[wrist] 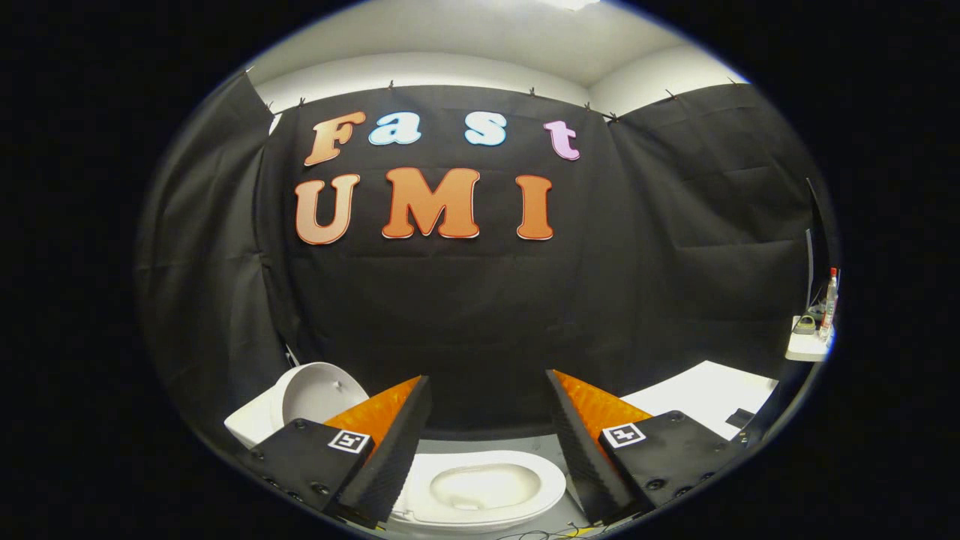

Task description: Open the toilet lid.

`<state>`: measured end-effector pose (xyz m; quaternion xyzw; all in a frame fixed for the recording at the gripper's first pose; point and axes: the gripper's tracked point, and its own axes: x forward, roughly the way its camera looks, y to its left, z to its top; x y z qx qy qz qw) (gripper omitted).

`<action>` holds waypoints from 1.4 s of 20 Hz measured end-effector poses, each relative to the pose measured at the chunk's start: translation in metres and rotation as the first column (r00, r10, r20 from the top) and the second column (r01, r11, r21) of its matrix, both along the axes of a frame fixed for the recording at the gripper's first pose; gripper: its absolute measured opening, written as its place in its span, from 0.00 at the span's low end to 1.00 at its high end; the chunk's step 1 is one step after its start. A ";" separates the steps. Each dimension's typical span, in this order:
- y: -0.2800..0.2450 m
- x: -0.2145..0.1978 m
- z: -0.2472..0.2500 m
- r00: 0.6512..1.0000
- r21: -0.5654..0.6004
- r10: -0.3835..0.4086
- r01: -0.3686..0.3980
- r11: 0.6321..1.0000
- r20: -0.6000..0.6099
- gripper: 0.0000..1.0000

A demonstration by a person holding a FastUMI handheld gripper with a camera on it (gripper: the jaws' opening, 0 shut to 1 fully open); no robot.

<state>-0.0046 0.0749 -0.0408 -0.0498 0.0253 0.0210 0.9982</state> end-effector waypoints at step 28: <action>-0.143 -0.009 0.024 0.996 0.036 -0.081 0.079 0.996 0.034 0.97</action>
